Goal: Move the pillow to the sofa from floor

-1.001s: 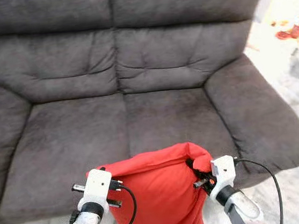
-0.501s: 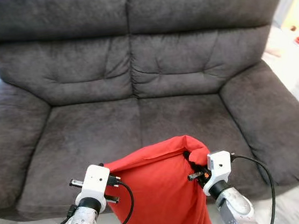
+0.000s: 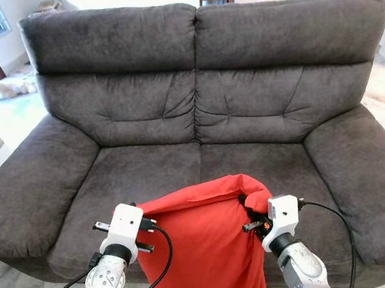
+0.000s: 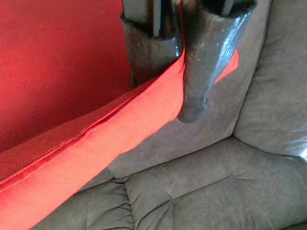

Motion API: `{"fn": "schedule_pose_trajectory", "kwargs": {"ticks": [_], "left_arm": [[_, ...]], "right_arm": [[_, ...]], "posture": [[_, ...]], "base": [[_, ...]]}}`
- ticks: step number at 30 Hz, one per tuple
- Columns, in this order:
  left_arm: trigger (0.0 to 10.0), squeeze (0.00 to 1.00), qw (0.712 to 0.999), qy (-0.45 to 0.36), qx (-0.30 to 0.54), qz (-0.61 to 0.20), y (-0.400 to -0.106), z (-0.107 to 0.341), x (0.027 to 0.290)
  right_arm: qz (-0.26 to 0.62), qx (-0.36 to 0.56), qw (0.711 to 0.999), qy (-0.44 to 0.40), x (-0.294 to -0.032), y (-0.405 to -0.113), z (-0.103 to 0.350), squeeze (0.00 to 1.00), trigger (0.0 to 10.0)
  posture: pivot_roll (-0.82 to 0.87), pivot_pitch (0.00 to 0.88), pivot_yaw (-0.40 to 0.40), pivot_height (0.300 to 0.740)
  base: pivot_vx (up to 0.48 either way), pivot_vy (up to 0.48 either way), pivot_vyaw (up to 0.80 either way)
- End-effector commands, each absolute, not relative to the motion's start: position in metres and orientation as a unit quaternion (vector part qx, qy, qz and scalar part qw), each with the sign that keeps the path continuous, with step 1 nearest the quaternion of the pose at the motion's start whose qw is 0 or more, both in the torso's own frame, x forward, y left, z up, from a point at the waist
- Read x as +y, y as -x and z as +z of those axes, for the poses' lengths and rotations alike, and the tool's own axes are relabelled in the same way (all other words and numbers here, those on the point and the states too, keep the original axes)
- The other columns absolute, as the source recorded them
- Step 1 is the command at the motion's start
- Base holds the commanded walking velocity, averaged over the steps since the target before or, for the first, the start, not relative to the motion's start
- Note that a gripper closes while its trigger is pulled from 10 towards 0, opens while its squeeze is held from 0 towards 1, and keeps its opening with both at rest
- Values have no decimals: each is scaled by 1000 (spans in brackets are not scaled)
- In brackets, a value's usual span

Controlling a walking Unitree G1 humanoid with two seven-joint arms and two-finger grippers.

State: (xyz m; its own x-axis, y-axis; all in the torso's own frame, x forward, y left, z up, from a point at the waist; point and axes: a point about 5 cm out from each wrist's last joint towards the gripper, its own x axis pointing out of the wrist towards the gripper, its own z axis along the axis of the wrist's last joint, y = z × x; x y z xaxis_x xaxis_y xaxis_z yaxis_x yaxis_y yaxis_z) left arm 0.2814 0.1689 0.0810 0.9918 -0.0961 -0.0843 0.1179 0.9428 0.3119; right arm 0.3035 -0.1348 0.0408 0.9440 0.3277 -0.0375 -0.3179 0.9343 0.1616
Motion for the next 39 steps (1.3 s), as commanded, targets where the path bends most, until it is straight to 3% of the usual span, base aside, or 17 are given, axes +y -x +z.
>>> {"fn": "schedule_pose_trajectory", "kwargs": {"ticks": [1, 10, 27, 39], "left_arm": [[10000, 0, 986, -167, 9, -8, -282, 90, 184], [10000, 0, 987, -162, 5, -3, -277, 89, 185], [10000, 0, 987, -163, 4, 9, -261, 92, 188], [10000, 0, 989, -148, -16, 16, -256, 100, 187]], "right_arm": [[108, -4, 990, -87, -153, -312, 54, 0, 10000], [113, 11, 990, -85, -150, -308, 47, 0, 10000], [120, -2, 990, -72, -154, -306, 51, 0, 10000], [130, -6, 990, -62, -155, -308, 55, 0, 10000]], "posture": [[182, 4, 12, 737], [196, 40, 3, 737], [206, 122, -1, 737], [210, 134, -9, 737]], "base": [[0, -375, 0], [0, -410, -444], [0, -408, 0], [0, 0, 0]]}}
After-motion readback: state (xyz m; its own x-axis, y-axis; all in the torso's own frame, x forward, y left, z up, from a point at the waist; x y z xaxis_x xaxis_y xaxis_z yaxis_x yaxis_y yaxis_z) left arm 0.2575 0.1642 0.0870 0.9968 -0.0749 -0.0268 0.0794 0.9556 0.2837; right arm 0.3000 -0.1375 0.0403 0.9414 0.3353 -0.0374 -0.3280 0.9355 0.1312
